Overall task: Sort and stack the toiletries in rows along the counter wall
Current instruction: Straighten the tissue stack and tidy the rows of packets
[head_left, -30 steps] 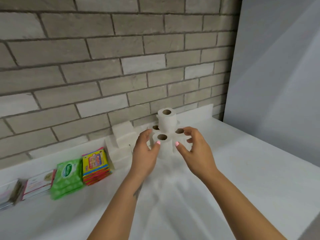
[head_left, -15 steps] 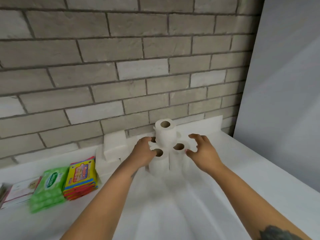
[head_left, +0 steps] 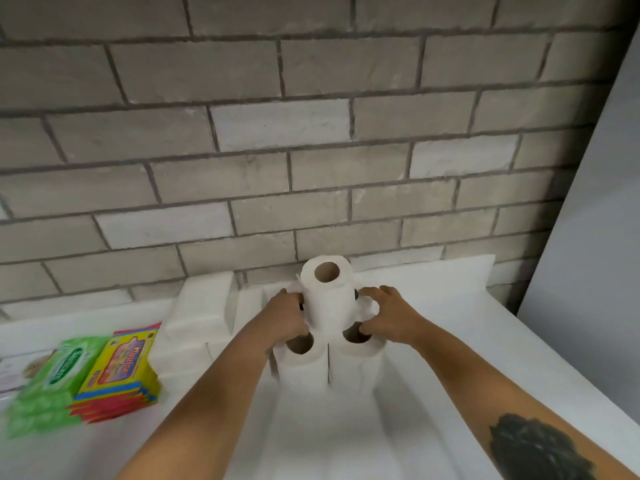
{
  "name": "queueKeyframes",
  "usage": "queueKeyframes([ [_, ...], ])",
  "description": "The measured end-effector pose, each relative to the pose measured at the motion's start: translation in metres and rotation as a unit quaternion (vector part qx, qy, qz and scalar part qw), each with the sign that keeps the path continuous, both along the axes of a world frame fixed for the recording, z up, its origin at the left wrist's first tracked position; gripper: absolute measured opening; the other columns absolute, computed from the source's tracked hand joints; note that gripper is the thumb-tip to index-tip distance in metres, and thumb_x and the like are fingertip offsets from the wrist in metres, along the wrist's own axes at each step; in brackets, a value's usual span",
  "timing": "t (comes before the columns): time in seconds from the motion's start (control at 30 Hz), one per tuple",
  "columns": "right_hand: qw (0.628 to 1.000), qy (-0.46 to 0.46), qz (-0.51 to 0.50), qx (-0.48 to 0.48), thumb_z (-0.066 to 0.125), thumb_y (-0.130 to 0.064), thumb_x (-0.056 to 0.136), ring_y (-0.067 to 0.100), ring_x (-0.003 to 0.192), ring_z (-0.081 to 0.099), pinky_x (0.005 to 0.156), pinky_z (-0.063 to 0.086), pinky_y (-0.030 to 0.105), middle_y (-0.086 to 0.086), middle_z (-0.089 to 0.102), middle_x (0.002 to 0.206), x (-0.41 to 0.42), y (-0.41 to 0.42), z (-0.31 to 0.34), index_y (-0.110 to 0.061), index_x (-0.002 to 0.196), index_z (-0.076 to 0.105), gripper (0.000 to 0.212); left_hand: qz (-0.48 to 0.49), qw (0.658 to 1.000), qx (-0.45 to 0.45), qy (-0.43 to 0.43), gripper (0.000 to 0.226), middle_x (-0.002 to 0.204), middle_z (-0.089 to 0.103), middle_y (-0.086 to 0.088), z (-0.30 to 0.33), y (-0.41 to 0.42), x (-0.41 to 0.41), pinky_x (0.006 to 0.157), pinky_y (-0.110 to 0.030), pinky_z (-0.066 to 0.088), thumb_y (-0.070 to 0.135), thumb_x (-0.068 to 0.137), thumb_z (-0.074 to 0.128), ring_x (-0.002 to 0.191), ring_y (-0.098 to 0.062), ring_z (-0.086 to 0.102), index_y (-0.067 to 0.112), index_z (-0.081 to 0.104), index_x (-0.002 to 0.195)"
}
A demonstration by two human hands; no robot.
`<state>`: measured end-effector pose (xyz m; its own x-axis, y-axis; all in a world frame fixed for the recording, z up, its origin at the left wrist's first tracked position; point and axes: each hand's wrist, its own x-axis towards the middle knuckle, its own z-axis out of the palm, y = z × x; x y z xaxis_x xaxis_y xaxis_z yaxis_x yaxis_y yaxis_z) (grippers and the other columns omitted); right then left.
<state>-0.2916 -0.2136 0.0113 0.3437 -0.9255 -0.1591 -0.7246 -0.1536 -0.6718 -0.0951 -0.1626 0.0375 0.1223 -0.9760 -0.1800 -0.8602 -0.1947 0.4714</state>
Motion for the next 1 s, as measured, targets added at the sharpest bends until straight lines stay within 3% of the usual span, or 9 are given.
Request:
queueKeyframes([
  [0.1, 0.999, 0.028, 0.03, 0.02, 0.066, -0.04, 0.049, 0.026, 0.122, 0.042, 0.091, 0.044, 0.034, 0.006, 0.027, 0.14, 0.009, -0.015, -0.005, -0.035, 0.137, 0.037, 0.092, 0.011, 0.999, 0.017, -0.024, 0.04, 0.108, 0.06, -0.009, -0.007, -0.008, 0.0, 0.067, -0.024, 0.045, 0.007, 0.069, 0.067, 0.092, -0.023, 0.06, 0.006, 0.059, 0.109],
  [0.3, 0.996, 0.055, 0.063, -0.017, 0.073, -0.019, 0.067, 0.026, 0.098, 0.058, 0.077, 0.049, 0.03, 0.006, 0.058, 0.109, 0.019, -0.028, -0.014, -0.032, 0.134, 0.041, 0.075, 0.015, 0.998, 0.025, -0.064, 0.051, 0.116, 0.059, -0.009, -0.013, -0.017, 0.003, 0.076, -0.025, 0.048, 0.014, 0.071, 0.074, 0.1, -0.024, 0.061, 0.01, 0.057, 0.119],
  [0.4, 0.995, 0.065, 0.067, -0.031, 0.071, -0.015, 0.07, 0.026, 0.099, 0.058, 0.079, 0.05, 0.031, 0.006, 0.061, 0.109, 0.017, -0.028, -0.015, -0.033, 0.135, 0.041, 0.074, 0.012, 0.998, 0.022, -0.059, 0.053, 0.116, 0.063, -0.007, -0.014, -0.019, 0.003, 0.082, -0.025, 0.048, 0.018, 0.069, 0.079, 0.103, -0.022, 0.061, 0.01, 0.059, 0.118],
  [0.67, 0.996, 0.059, 0.055, -0.023, 0.071, -0.011, 0.07, 0.026, 0.098, 0.058, 0.082, 0.052, 0.034, 0.007, 0.06, 0.11, -0.021, -0.025, -0.014, -0.031, 0.134, 0.043, 0.073, -0.019, 0.999, -0.01, -0.032, 0.051, 0.11, 0.063, 0.0, -0.02, -0.018, -0.026, 0.072, -0.019, 0.039, 0.02, 0.068, 0.08, 0.089, -0.012, 0.054, 0.012, 0.062, 0.115],
  [0.8, 0.997, 0.063, 0.035, -0.017, 0.07, -0.013, 0.07, 0.022, 0.09, 0.058, 0.071, 0.05, 0.028, 0.003, 0.06, 0.1, -0.053, -0.03, -0.016, -0.028, 0.13, 0.046, 0.066, -0.033, 0.999, -0.014, -0.023, 0.055, 0.109, 0.062, 0.001, -0.022, -0.027, -0.054, 0.072, -0.019, 0.041, 0.021, 0.069, 0.079, 0.087, -0.012, 0.053, 0.014, 0.06, 0.12],
  [1.0, 0.997, 0.077, 0.011, -0.025, 0.072, -0.016, 0.073, 0.025, 0.105, 0.056, 0.091, 0.047, 0.033, 0.007, 0.06, 0.117, -0.097, -0.043, -0.016, -0.025, 0.134, 0.043, 0.069, -0.061, 0.998, -0.022, -0.019, 0.059, 0.117, 0.064, -0.003, -0.025, -0.045, -0.098, 0.08, -0.022, 0.047, 0.022, 0.069, 0.079, 0.1, -0.019, 0.061, 0.016, 0.059, 0.124],
])
